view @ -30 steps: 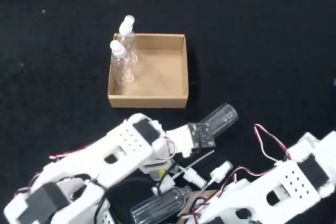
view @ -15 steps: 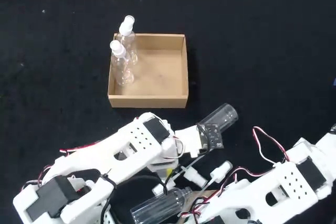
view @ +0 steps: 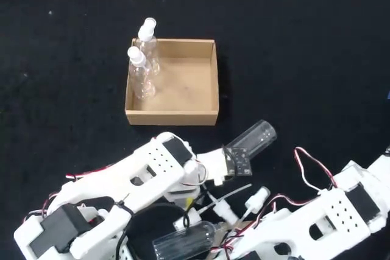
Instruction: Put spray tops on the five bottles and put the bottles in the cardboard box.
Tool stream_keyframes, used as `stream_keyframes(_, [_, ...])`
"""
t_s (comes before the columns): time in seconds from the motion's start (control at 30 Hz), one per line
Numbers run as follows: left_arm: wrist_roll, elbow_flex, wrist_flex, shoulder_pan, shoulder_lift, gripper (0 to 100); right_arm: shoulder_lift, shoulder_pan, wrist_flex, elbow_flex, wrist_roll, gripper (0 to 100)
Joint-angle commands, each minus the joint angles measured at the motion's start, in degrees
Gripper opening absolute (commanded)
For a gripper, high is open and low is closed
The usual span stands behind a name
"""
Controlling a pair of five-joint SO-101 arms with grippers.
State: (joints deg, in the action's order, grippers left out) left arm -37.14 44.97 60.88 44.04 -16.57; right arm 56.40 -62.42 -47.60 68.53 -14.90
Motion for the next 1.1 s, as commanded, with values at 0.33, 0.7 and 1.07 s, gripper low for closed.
stream_keyframes(0.33, [1.4, -1.3, 0.2, -1.0, -1.0, 21, 0.1, -1.1, 0.3, -0.5, -0.4, 12.3])
stream_keyframes(0.7, [2.5, -12.5, 20.6, -15.9, -1.1, 21, 0.1, -0.9, 0.2, -0.9, -0.4, 12.3])
stream_keyframes(1.07, [-2.9, -9.7, 22.2, -42.9, -12.0, 21, 0.1, 1.4, -1.4, -2.3, -0.4, 12.3])
